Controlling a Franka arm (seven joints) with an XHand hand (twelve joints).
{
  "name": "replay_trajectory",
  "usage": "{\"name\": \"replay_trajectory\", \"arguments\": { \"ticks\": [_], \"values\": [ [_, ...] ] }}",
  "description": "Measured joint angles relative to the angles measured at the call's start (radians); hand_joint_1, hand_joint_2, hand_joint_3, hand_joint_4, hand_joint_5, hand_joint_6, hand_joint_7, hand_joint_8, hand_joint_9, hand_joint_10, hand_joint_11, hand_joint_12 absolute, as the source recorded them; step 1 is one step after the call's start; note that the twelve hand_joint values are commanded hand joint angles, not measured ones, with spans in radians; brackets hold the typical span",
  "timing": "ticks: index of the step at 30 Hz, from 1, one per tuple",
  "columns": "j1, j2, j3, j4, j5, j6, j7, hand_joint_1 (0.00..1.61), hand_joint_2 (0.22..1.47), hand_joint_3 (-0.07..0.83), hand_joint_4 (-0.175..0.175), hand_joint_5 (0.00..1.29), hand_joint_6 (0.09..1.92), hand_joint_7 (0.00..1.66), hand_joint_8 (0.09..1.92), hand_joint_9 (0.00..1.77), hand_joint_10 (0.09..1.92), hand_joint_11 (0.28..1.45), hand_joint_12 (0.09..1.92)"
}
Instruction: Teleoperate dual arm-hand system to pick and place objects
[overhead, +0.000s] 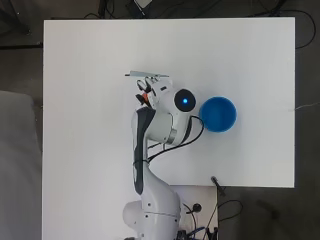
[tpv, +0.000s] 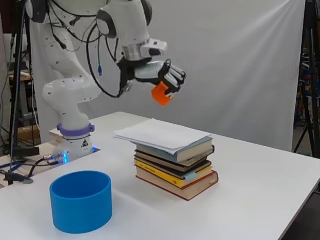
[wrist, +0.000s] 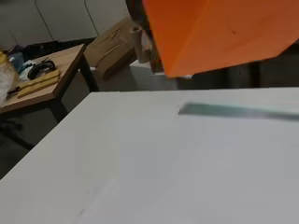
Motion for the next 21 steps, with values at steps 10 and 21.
{"name": "replay_trajectory", "arguments": {
  "ticks": [10, 21],
  "values": [
    [-0.038, -0.034, -0.171, 0.208, -0.12, -0.086, 0.174, 0.91, 1.23, -0.001, 0.175, 0.74, 1.37, 0.92, 1.81, 1.19, 1.89, 0.87, 1.81],
    [-0.061, 0.012, -0.369, 0.153, -0.125, -0.048, 0.174, 0.92, 1.22, 0.001, 0.175, 0.76, 1.37, 1.1, 1.8, 1.33, 1.86, 1.03, 1.79]
  ]
}}
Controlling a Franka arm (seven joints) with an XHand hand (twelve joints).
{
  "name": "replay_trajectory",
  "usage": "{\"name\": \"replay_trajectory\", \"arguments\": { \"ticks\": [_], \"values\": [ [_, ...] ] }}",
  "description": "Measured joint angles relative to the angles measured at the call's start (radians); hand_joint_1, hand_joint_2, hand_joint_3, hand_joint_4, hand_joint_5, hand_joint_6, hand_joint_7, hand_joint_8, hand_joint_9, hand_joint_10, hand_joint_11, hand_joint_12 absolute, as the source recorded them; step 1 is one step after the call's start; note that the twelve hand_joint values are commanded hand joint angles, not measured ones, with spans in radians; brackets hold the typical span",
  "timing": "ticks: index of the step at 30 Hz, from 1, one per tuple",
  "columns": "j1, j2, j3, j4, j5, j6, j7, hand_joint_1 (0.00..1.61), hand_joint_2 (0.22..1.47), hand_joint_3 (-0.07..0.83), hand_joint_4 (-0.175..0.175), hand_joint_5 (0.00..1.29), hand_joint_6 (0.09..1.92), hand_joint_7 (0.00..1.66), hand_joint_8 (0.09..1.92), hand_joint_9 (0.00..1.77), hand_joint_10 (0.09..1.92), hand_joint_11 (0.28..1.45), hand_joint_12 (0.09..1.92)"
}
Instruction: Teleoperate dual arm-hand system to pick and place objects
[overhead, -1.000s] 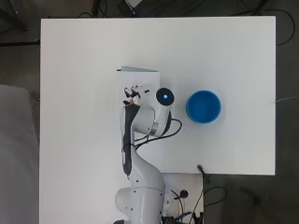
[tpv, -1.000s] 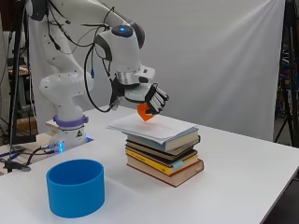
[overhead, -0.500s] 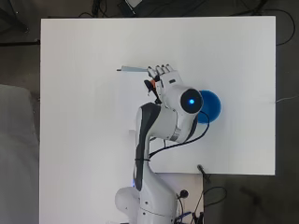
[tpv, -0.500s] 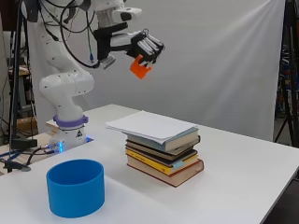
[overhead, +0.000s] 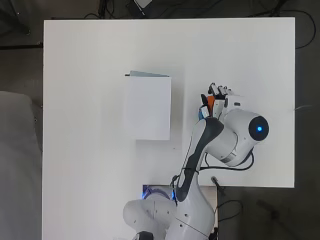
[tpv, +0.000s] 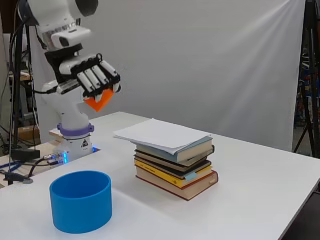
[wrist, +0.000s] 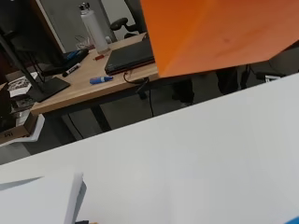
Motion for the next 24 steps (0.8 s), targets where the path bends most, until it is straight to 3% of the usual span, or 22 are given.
{"name": "replay_trajectory", "arguments": {
  "ticks": [11, 18, 21, 22, 24],
  "values": [
    [-0.037, 0.326, -0.058, -0.014, 0.103, 0.037, -0.026, 0.9, 1.24, 0.001, 0.175, 0.73, 1.38, 1.06, 1.82, 1.34, 1.87, 1.02, 1.77],
    [0.111, 0.237, -0.201, -0.05, 0.011, 0.048, 0.056, 0.89, 1.24, 0.001, 0.175, 0.72, 1.36, 1.05, 1.87, 1.33, 1.89, 0.98, 1.76],
    [0.361, 0.143, -0.437, -0.038, -0.091, 0.044, 0.135, 0.86, 1.2, -0.004, 0.055, 0.74, 0.45, 1.01, 1.92, 1.29, 1.91, 0.92, 1.76],
    [0.459, 0.11, -0.53, -0.034, -0.128, 0.042, 0.162, 0.85, 1.19, -0.003, 0.035, 0.76, 0.26, 1.0, 1.92, 1.27, 1.92, 0.91, 1.76],
    [0.657, 0.046, -0.715, -0.023, -0.201, 0.04, 0.213, 0.85, 1.18, -0.002, 0.014, 0.78, 0.09, 0.99, 1.92, 1.26, 1.92, 0.9, 1.76]
  ]
}}
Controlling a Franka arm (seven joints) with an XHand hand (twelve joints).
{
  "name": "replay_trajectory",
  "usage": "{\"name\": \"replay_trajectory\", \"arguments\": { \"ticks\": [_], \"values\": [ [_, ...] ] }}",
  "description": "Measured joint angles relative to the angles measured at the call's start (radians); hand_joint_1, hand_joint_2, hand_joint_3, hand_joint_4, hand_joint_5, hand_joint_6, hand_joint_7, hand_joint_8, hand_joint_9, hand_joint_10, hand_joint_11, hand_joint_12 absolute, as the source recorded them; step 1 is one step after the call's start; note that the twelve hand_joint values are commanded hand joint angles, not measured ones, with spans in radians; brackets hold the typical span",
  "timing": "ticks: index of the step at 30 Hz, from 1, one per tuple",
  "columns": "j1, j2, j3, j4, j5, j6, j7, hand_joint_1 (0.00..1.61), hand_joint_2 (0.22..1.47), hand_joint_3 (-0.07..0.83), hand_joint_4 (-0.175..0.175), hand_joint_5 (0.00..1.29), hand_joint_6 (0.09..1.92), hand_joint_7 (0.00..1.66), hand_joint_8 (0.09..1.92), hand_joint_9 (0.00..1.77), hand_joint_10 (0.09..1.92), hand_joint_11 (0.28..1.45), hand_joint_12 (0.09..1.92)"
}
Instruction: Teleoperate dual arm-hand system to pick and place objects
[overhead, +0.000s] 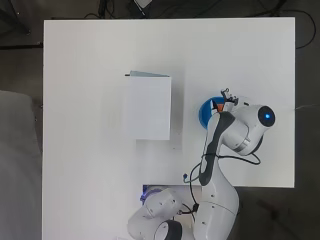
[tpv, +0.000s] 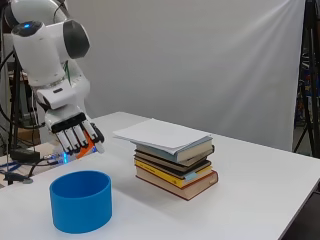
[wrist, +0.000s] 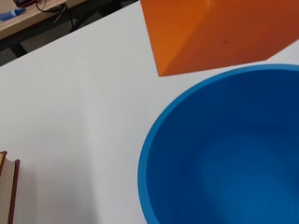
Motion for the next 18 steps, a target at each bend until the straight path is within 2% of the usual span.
{"name": "replay_trajectory", "arguments": {
  "ticks": [6, 7, 8, 9, 10, 11, 12, 14, 18],
  "values": [
    [0.434, -0.174, -0.405, 0.05, -0.202, -0.007, 0.123, 0.85, 1.18, -0.002, -0.017, 0.74, 0.09, 0.97, 1.92, 1.25, 1.92, 0.89, 1.77],
    [0.476, -0.198, -0.447, 0.062, -0.232, -0.007, 0.139, 1.0, 1.19, 0.005, -0.029, 0.7, 0.09, 0.9, 1.72, 1.13, 1.72, 0.77, 1.6],
    [0.508, -0.217, -0.481, 0.071, -0.257, -0.008, 0.152, 0.82, 1.11, -0.009, -0.032, 0.52, 0.09, 0.63, 1.17, 0.81, 1.19, 0.59, 1.11],
    [0.528, -0.229, -0.504, 0.076, -0.274, -0.006, 0.164, 0.56, 0.98, -0.017, -0.023, 0.31, 0.09, 0.36, 0.66, 0.5, 0.71, 0.46, 0.66],
    [0.537, -0.234, -0.514, 0.078, -0.282, -0.005, 0.173, 0.32, 0.87, -0.016, -0.012, 0.16, 0.09, 0.19, 0.34, 0.31, 0.39, 0.4, 0.36],
    [0.541, -0.235, -0.516, 0.079, -0.285, -0.009, 0.183, 0.17, 0.81, -0.012, -0.003, 0.08, 0.09, 0.09, 0.17, 0.21, 0.22, 0.38, 0.19],
    [0.541, -0.236, -0.515, 0.083, -0.289, -0.019, 0.192, 0.08, 0.78, -0.007, 0.003, 0.04, 0.09, 0.04, 0.09, 0.16, 0.13, 0.36, 0.1],
    [0.544, -0.249, -0.512, 0.104, -0.297, -0.041, 0.208, 0.02, 0.78, 0.001, 0.01, 0.01, 0.09, 0.04, 0.09, 0.15, 0.09, 0.36, 0.09],
    [0.612, -0.282, -0.54, 0.147, -0.308, -0.064, 0.232, 0.0, 0.88, 0.007, 0.035, 0.13, 0.09, 0.21, 0.09, 0.3, 0.09, 0.41, 0.09]
  ]
}}
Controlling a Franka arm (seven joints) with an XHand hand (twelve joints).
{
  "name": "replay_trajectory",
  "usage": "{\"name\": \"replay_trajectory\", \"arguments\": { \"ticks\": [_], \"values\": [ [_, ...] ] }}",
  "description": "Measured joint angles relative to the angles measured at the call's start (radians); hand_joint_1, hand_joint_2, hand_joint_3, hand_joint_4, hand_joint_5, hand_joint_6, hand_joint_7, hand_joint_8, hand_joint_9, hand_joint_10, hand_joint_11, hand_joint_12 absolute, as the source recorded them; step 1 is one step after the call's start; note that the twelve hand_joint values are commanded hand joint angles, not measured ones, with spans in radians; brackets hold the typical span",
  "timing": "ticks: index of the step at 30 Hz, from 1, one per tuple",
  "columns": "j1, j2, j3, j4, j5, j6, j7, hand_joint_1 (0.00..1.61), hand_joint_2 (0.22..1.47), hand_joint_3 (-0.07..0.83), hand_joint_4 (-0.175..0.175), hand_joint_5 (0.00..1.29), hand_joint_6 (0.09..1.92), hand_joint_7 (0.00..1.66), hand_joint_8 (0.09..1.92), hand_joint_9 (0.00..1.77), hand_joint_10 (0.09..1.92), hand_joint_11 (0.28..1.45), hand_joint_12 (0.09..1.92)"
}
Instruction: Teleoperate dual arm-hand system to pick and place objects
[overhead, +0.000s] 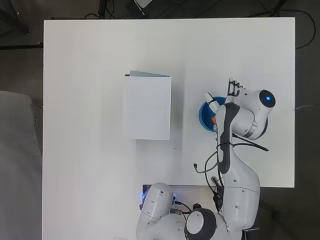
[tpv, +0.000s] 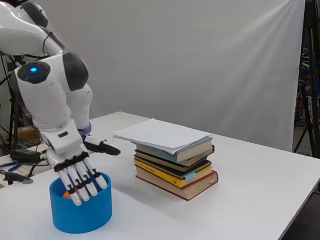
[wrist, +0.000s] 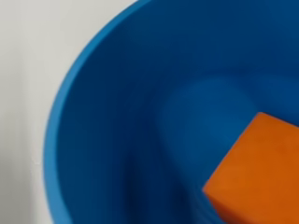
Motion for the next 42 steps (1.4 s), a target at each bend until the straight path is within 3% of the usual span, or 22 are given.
{"name": "replay_trajectory", "arguments": {
  "ticks": [5, 10, 13, 16, 19, 25, 42],
  "values": [
    [0.028, -0.007, 0.067, -0.018, -0.019, 0.002, 0.024, 0.0, 0.92, 0.012, 0.05, 0.19, 0.09, 0.28, 0.09, 0.35, 0.09, 0.42, 0.09],
    [-0.154, -0.046, 0.286, -0.054, -0.019, -0.002, 0.027, 0.0, 0.92, 0.002, 0.069, 0.24, 0.09, 0.32, 0.09, 0.38, 0.09, 0.42, 0.09],
    [-0.281, -0.068, 0.431, -0.051, -0.011, -0.016, 0.004, 0.17, 0.98, 0.003, 0.063, 0.41, 0.09, 0.54, 0.09, 0.64, 0.09, 0.48, 0.09],
    [-0.351, -0.096, 0.575, -0.05, -0.001, -0.06, -0.024, 0.26, 1.01, 0.0, 0.049, 0.46, 0.09, 0.64, 0.09, 0.77, 0.09, 0.52, 0.09],
    [-0.41, -0.118, 0.745, -0.036, 0.017, -0.138, -0.043, 0.36, 1.0, -0.004, 0.024, 0.48, 0.09, 0.62, 0.09, 0.75, 0.09, 0.51, 0.09],
    [-0.514, -0.164, 1.026, -0.027, 0.045, -0.255, -0.084, 0.38, 0.99, -0.006, 0.008, 0.48, 0.09, 0.6, 0.09, 0.71, 0.09, 0.48, 0.09],
    [-0.509, -0.066, 1.101, 0.064, 0.055, -0.317, -0.113, 0.33, 0.99, -0.001, -0.006, 0.49, 0.09, 0.64, 0.09, 0.79, 0.09, 0.51, 0.09]
  ]
}}
